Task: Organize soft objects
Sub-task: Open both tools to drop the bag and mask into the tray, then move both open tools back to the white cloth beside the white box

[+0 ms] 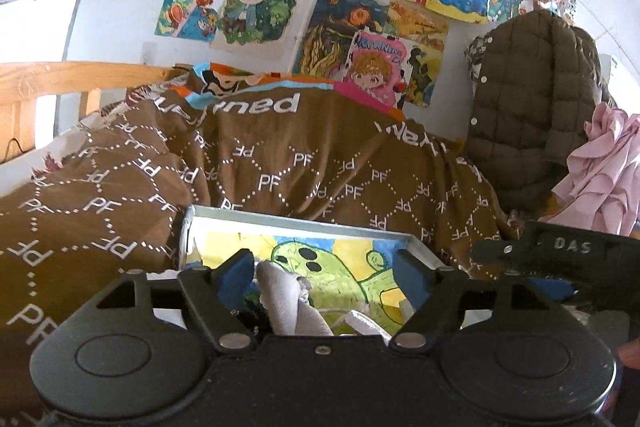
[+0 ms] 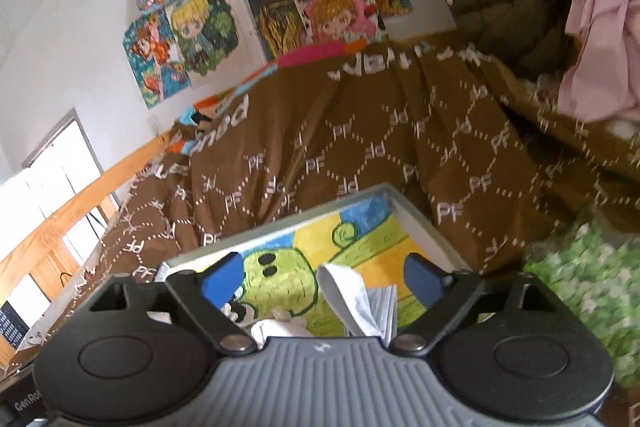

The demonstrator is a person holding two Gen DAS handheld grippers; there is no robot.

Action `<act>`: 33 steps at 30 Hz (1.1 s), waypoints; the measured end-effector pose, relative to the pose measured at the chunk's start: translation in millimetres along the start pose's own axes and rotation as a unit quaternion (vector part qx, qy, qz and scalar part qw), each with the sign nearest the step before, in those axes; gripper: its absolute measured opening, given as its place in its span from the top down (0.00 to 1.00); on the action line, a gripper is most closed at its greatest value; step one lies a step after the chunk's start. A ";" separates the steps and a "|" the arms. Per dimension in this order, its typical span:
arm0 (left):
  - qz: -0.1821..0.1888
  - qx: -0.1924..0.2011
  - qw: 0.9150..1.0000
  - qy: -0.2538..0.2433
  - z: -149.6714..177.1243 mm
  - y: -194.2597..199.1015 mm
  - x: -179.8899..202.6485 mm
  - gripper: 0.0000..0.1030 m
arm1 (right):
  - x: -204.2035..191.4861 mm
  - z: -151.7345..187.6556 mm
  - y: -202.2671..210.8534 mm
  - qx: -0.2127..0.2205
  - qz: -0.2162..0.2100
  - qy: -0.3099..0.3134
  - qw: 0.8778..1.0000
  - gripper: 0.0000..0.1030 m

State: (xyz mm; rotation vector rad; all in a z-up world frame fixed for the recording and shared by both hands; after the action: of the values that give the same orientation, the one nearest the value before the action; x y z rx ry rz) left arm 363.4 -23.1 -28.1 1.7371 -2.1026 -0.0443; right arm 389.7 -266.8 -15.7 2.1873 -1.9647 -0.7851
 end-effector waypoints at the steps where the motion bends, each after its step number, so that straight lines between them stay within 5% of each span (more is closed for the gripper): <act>1: 0.001 0.002 1.000 0.001 -1.6 3.6 1.1 0.20 | -0.9 -2.7 5.7 0.007 0.001 0.005 1.000 0.06; 8: -0.001 0.041 0.999 0.007 -18.4 42.3 11.2 0.01 | -15.1 -17.8 52.5 0.060 0.023 0.067 0.996 0.00; 18: 0.002 0.095 0.995 -0.016 -31.5 99.2 35.0 0.01 | -34.1 -20.1 114.2 0.106 0.047 0.119 0.986 0.00; 33: -0.010 0.101 0.995 -0.027 -17.8 153.2 52.1 0.01 | -15.3 3.0 186.0 0.124 0.059 0.105 0.985 0.00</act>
State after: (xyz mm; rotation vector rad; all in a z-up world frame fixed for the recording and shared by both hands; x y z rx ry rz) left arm 219.0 -34.2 46.3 1.8903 -2.1938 0.1219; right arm 220.4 -281.8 61.3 2.1491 -2.1545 -0.2921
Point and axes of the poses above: each gripper's, at about its wrist camera, not at the fingertips, and y roughly against the way its jaws point, x to its right, z to its underside, the point moved 5 cm from there along -y, roughly the way its jaws point, and after that the axes turned 3 degrees about y, right-handed, at the moved point
